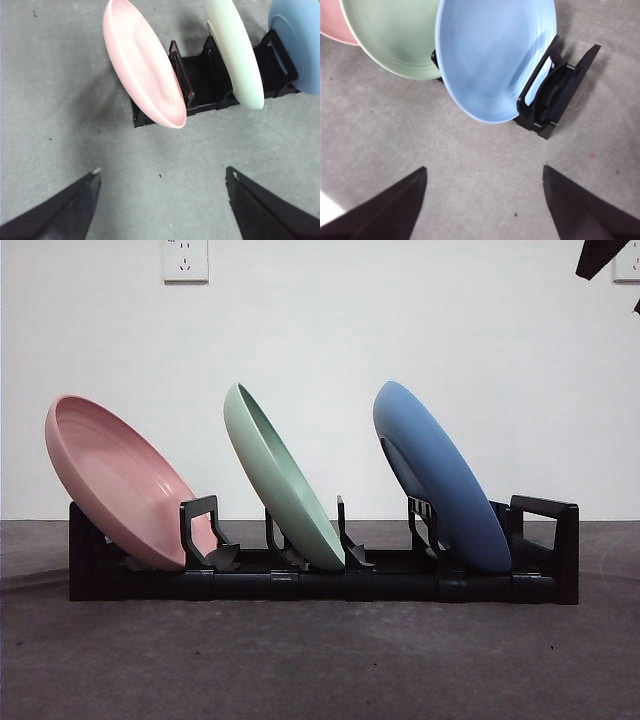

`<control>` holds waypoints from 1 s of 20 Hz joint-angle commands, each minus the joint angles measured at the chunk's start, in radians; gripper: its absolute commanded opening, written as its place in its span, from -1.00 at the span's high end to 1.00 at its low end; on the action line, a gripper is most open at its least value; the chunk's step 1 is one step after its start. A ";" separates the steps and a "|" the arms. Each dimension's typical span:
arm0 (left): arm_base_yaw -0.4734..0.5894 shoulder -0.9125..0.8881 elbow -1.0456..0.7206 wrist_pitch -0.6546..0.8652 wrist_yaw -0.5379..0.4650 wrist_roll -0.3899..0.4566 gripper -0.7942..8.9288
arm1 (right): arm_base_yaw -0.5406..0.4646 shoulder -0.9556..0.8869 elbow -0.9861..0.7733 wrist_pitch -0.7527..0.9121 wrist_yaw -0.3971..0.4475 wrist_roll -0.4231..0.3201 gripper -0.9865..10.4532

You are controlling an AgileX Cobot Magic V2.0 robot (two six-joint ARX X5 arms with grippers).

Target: Place the plate

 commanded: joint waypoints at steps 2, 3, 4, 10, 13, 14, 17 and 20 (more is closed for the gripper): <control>-0.002 0.005 0.023 0.007 0.002 0.017 0.00 | 0.034 0.046 0.056 0.000 0.008 0.134 0.25; -0.002 0.005 0.023 0.007 0.002 0.017 0.00 | 0.047 0.077 0.080 -0.007 0.009 0.164 0.25; -0.002 0.005 0.023 0.007 0.002 0.017 0.00 | 0.059 0.116 0.111 -0.021 0.009 0.187 0.25; -0.002 0.005 0.023 0.005 0.002 0.002 0.00 | 0.159 0.384 0.311 -0.027 0.009 0.214 0.25; -0.002 0.005 0.023 0.006 0.002 -0.010 0.00 | 0.200 0.484 0.380 0.013 0.013 0.209 0.25; -0.002 0.005 0.023 0.006 0.002 -0.010 0.00 | 0.210 0.510 0.393 0.038 0.021 0.208 0.25; -0.002 0.005 0.023 0.007 0.002 -0.010 0.00 | 0.229 0.567 0.397 0.103 0.066 0.202 0.26; -0.002 0.006 0.023 0.007 0.002 -0.010 0.00 | 0.229 0.621 0.397 0.116 0.069 0.178 0.27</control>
